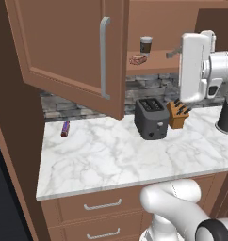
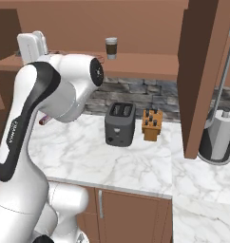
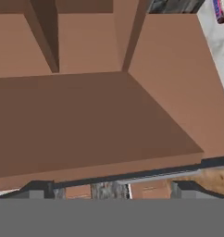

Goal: Pick the bar soap and bar soap from the cabinet and place them on the counter.

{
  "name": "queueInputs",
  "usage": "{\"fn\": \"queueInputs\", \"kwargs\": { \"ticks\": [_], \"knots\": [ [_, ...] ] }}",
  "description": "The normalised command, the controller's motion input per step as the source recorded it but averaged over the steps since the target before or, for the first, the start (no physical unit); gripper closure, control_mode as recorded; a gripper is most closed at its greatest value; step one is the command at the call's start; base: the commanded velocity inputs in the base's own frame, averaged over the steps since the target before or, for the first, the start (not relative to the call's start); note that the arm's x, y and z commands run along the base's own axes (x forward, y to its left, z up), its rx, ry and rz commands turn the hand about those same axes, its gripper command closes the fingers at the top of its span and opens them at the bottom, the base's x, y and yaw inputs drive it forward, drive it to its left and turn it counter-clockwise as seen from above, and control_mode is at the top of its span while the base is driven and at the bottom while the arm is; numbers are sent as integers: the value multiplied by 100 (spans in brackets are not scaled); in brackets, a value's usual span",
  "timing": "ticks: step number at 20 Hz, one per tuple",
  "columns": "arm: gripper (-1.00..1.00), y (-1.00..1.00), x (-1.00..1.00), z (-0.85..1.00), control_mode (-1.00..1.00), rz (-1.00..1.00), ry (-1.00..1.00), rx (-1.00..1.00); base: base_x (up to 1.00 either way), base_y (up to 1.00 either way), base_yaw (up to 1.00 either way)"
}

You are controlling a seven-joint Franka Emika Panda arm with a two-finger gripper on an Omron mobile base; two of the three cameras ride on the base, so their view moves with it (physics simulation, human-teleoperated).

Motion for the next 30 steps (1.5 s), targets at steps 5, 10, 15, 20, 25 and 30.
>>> {"fn": "queueInputs", "kwargs": {
  "ticks": [5,10,15,20,25,30],
  "knots": [
    [-100,48,7,0,-100,8,0,0,0,0,0],
    [-100,35,35,-2,-100,11,4,2,0,0,0],
    [-100,30,38,0,-100,15,4,4,0,0,0],
    [-100,50,9,0,-100,12,1,0,0,0,0],
    [-100,55,0,0,-100,9,0,0,0,0,0],
    [-100,55,-3,0,-100,9,0,0,0,0,0]
  ]
}}
